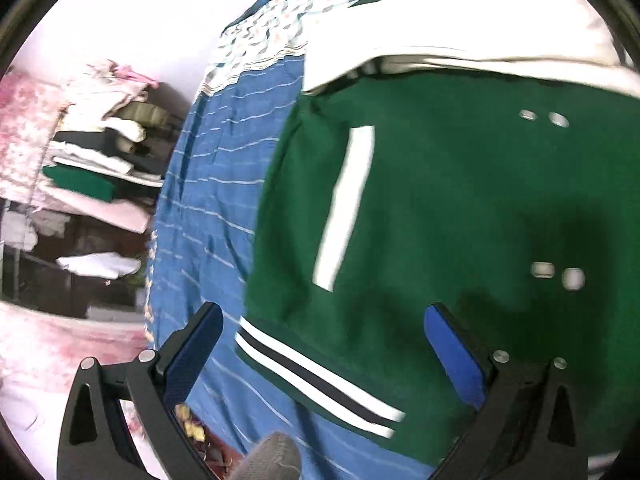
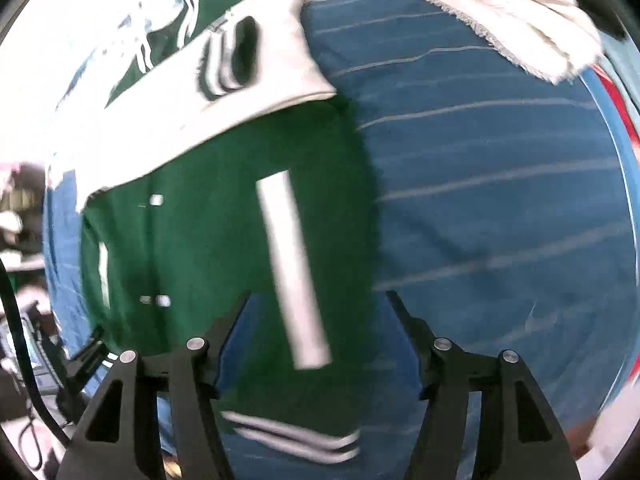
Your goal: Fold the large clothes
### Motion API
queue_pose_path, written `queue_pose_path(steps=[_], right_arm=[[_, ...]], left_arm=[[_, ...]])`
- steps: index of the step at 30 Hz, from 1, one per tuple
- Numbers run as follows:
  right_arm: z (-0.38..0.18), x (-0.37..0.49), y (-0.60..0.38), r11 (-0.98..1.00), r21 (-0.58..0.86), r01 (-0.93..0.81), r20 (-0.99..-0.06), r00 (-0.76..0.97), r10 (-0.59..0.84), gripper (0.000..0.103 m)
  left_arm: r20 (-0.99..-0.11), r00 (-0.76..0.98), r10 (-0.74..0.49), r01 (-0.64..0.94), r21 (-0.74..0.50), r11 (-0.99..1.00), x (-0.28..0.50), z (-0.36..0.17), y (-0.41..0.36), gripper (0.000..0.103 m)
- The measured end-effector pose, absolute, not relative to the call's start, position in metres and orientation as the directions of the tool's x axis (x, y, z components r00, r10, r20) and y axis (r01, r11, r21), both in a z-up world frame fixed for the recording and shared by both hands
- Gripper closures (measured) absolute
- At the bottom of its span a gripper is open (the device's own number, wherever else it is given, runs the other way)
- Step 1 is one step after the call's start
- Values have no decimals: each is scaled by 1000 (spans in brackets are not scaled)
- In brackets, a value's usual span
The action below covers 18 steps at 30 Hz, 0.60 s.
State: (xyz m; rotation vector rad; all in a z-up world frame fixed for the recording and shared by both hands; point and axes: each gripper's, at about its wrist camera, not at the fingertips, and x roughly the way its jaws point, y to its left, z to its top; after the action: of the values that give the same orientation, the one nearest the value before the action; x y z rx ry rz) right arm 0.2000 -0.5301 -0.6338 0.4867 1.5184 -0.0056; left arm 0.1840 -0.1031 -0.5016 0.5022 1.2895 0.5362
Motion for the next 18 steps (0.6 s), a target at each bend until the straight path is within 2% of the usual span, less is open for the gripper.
queue_pose_path(steps=[2,5,7,10,11,12,13,14,16,18], right_arm=[[-655,214,-545,874,395,282,-916,49,398,38],[-689,242,-561,853,460,245,-879,-9,476,38],[-706,265,-563,853,481,206,-870,-13,493,38],[-714,296,-570,847,499,186,-865,48,499,38],[-717,304,-570,845,501,185,-864,61,499,42],[-722,316,-570,858,483,174,-875,77,478,58],[-726,327,-567,899,412,146,-911,73,406,68],[-730,334,-565,917,377,127,-926,66,372,72],[-735,340,-569,917,374,138,-927,55,370,73],[-730,339,-561,940,334,68,-942,53,330,73]], left_arm=[[-744,140,654,-119,643,757,185,-521,-127,0],[-729,72,681,-117,672,732,187,-555,-149,0],[-671,74,738,-101,731,675,188,-570,-157,0],[-649,70,758,-121,748,652,190,-577,-151,0],[-647,68,760,-130,749,650,191,-578,-147,0],[-646,65,761,-137,749,648,192,-578,-145,0],[-648,59,759,-146,747,649,193,-579,-141,0],[-649,51,759,-153,746,648,195,-579,-139,0],[-640,44,767,-156,754,638,197,-579,-140,0],[-630,41,776,-157,763,627,195,-576,-141,0]])
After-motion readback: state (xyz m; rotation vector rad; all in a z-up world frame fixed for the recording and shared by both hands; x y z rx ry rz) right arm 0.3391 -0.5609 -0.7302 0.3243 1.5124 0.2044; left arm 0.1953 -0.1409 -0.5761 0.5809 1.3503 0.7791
